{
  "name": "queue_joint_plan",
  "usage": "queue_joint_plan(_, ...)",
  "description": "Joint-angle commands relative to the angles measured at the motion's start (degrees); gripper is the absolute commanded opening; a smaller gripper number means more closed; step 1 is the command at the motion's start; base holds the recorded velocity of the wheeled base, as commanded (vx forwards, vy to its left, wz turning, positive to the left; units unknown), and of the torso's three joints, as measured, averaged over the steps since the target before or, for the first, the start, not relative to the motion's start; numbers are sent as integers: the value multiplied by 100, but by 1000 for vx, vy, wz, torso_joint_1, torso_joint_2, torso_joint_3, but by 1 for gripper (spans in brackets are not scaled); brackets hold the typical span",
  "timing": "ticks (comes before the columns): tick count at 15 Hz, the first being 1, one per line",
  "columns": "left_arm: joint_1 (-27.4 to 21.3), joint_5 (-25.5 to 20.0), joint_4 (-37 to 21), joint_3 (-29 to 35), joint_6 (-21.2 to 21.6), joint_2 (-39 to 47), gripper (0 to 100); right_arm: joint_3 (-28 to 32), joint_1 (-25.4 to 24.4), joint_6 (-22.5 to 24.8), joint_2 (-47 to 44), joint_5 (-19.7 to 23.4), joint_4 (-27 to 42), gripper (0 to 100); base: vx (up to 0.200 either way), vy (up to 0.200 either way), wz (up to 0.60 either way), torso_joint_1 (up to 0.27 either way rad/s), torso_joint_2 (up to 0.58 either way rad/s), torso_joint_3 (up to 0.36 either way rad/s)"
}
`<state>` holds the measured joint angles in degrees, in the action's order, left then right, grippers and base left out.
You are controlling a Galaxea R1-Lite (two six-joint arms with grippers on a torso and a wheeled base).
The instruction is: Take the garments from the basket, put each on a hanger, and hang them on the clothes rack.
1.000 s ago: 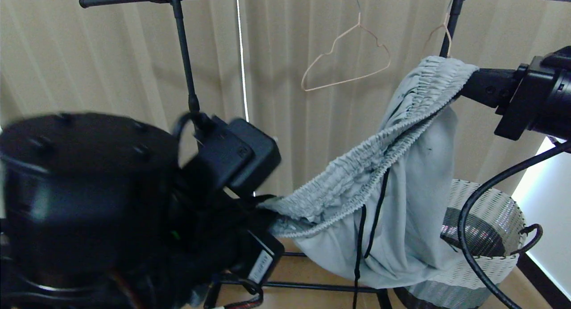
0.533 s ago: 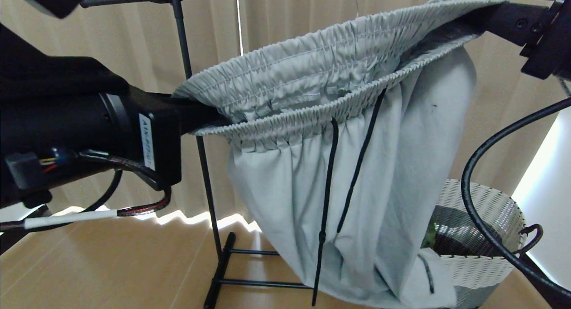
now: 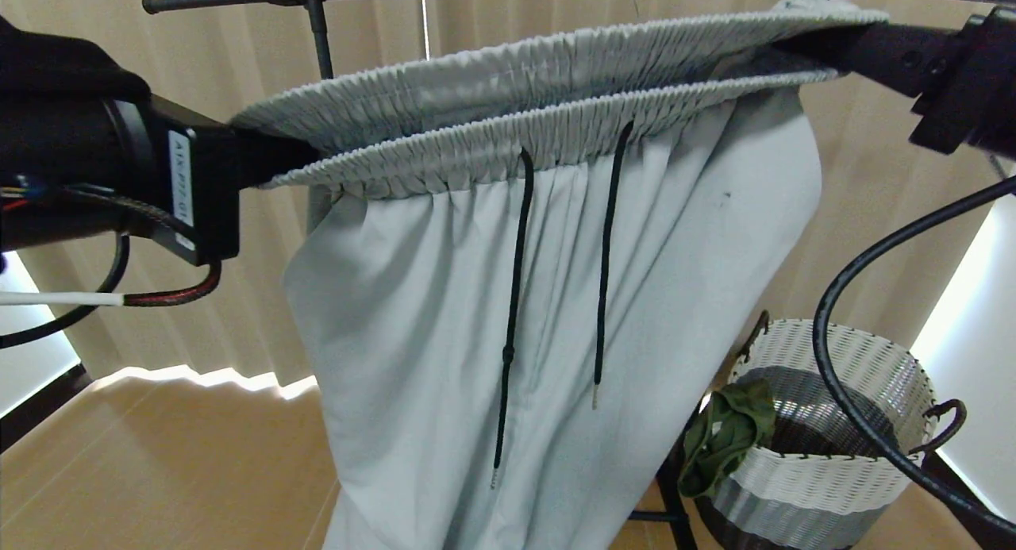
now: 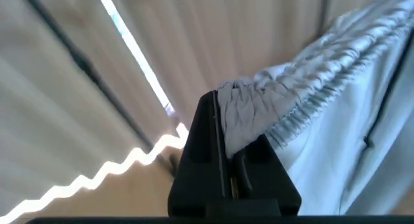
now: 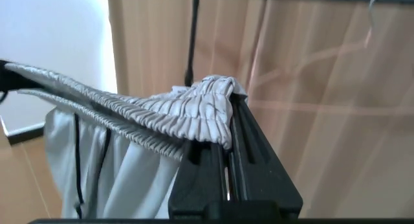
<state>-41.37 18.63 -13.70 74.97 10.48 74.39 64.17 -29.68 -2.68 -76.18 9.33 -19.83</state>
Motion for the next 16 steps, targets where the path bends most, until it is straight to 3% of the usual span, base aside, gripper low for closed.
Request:
queue_joint_plan(1, 59, 1, 377, -123, 68, 313, 0, -441, 182, 13, -37, -10, -38, 0, 0, 0, 0, 0, 0, 0)
queue_joint_plan(3, 59, 18, 764, 264, 639, 621, 0, -502, 270, 13, -46, -124, -38, 0, 0, 0, 0, 0, 0, 0)
queue_joint_plan(5, 59, 1, 773, 624, 876, 832, 0, -502, 569, 40, -160, -168, -38, 0, 0, 0, 0, 0, 0, 0)
queue_joint_plan(7, 51, 9, 781, 668, 832, 1078, 0, -485, 885, 66, -275, -168, -56, 0, 0, 0, 0, 0, 0, 0)
queue_joint_plan(14, -116, 18, 878, 685, 683, 1236, 0, -397, 1026, 92, -196, -168, -152, 0, 0, 0, 0, 0, 0, 0)
queue_joint_plan(16, -90, 97, 1001, 765, 578, 1429, 0, -485, 1035, 110, 191, -194, 199, 0, 0, 0, 0, 0, 0, 0)
